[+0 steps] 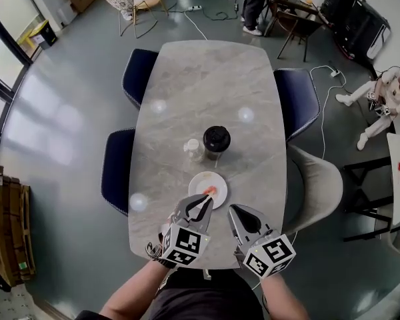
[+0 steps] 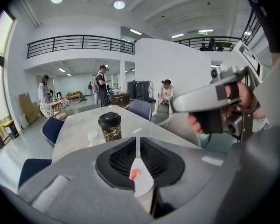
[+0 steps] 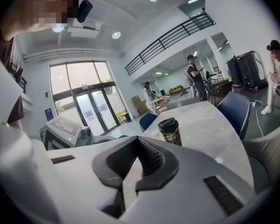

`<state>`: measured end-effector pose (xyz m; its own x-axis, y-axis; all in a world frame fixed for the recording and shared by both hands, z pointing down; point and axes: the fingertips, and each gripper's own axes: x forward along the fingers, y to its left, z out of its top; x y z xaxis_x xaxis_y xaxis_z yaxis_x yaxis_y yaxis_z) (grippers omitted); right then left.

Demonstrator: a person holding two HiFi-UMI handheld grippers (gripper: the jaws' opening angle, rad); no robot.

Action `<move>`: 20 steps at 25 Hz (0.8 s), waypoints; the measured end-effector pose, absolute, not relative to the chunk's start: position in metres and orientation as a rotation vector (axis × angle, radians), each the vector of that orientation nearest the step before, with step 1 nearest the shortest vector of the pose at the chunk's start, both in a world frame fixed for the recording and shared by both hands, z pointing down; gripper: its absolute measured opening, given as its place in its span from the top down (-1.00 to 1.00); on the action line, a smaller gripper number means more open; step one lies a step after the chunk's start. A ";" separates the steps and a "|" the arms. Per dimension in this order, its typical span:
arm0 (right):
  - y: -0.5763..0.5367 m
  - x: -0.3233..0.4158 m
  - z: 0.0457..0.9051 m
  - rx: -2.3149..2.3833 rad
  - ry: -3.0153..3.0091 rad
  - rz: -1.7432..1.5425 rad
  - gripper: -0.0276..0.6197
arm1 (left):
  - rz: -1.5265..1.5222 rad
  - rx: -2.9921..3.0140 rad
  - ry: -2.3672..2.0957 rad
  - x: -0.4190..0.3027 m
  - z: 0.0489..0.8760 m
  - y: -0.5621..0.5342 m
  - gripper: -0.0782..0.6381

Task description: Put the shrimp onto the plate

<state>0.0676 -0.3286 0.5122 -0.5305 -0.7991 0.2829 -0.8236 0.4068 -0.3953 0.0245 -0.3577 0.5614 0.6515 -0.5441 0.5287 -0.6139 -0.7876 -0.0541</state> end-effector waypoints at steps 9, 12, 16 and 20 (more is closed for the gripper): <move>-0.310 0.062 0.467 1.463 -2.631 0.692 0.91 | 0.633 2.768 -1.022 0.025 0.488 -0.324 0.76; -0.307 0.060 0.453 1.450 -2.652 0.660 0.91 | 0.596 2.777 -1.048 0.028 0.471 -0.316 0.76; -0.299 0.056 0.432 1.421 -2.693 0.614 0.91 | 0.516 2.796 -1.080 0.028 0.439 -0.304 0.76; -0.296 0.060 0.401 1.422 -2.758 0.523 0.91 | 0.349 2.847 -1.097 0.030 0.394 -0.295 0.76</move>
